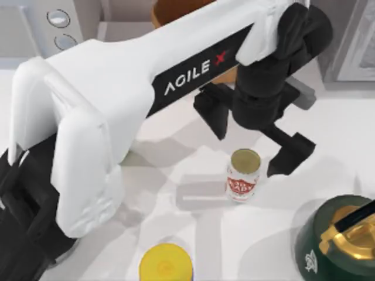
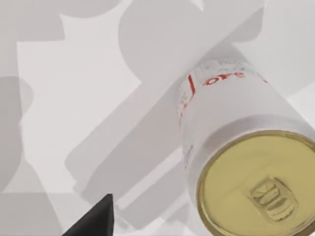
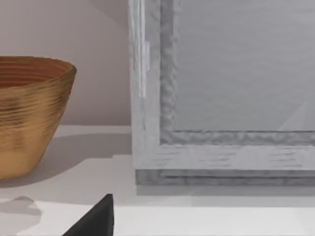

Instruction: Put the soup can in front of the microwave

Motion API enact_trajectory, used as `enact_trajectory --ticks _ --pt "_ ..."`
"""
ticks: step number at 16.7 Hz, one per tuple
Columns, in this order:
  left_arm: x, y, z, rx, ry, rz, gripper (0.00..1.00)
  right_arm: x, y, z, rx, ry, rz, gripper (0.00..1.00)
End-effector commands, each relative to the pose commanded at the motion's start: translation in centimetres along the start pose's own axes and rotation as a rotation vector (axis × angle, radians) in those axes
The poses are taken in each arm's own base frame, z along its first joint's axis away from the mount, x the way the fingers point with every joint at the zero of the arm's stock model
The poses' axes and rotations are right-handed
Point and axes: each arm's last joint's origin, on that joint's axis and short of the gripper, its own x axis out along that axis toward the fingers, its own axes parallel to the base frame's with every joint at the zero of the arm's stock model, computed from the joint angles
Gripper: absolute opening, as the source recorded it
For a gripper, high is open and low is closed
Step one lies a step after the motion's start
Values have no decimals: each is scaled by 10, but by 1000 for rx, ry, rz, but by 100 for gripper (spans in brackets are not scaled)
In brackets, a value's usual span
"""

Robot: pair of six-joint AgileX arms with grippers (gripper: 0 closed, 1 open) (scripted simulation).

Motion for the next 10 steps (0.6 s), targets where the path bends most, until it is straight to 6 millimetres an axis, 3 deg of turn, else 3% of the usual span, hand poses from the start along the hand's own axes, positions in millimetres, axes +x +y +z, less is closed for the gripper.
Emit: enact_trajectory --ticks 7,10 --pt "50 -2 0 2 2 1 100 0 0 0 0 0 0 100" --pt "56 -2 -1 2 1 1 100 0 0 0 0 0 0 100"
